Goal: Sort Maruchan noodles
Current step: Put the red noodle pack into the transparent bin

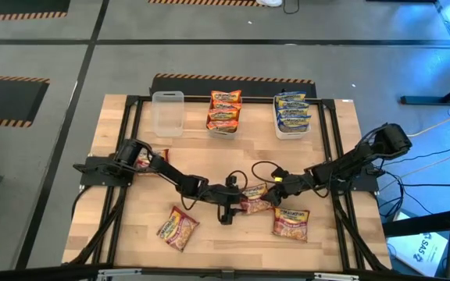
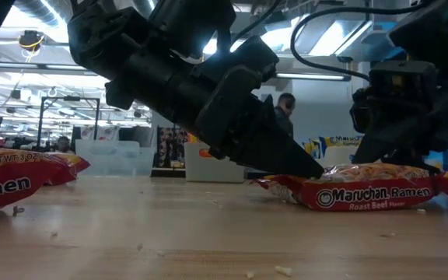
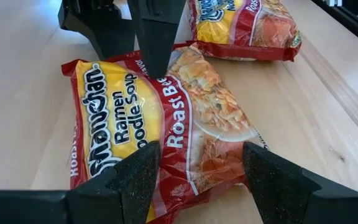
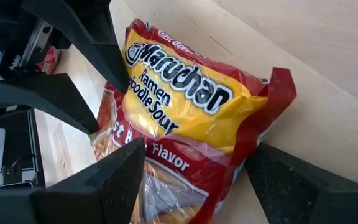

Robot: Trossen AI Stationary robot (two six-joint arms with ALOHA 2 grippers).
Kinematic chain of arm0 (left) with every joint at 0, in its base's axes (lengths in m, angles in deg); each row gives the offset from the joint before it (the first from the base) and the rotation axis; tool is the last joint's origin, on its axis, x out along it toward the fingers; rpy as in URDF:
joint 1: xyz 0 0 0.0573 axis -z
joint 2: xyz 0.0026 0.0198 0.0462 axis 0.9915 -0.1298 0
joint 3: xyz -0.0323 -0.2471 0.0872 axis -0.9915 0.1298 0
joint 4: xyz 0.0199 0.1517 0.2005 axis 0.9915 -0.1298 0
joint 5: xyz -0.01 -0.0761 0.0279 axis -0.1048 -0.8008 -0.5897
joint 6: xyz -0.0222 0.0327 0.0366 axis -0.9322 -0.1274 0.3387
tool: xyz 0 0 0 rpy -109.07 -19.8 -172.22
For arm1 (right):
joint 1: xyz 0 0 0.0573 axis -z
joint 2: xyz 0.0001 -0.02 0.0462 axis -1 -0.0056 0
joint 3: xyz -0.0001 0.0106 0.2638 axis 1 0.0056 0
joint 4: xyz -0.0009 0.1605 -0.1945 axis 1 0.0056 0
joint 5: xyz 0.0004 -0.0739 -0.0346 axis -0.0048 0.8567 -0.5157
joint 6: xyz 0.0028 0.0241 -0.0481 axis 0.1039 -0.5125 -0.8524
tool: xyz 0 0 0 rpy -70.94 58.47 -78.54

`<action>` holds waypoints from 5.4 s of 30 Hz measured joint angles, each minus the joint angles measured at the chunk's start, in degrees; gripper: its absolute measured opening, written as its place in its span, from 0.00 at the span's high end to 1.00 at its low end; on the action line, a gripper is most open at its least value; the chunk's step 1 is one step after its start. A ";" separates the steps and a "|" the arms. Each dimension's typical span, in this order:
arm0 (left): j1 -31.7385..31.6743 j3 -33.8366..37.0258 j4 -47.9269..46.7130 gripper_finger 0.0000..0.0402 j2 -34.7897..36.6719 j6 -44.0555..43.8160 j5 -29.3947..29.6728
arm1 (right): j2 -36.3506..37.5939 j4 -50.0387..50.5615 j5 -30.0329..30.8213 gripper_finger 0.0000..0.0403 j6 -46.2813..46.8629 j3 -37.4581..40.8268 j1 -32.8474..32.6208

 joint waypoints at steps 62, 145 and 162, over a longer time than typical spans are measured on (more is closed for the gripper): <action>-1.98 -0.13 -22.97 0.41 25.97 5.60 -7.72 | -0.07 -11.80 14.28 0.69 -36.23 -8.38 -4.91; -5.03 -16.44 -51.63 0.64 21.51 -6.87 -20.45 | -1.64 -7.56 11.81 0.67 -47.89 -21.03 -4.88; -4.85 -16.39 -57.80 0.68 23.53 -4.64 -15.89 | 12.30 16.68 9.86 0.43 -44.91 -21.03 -6.60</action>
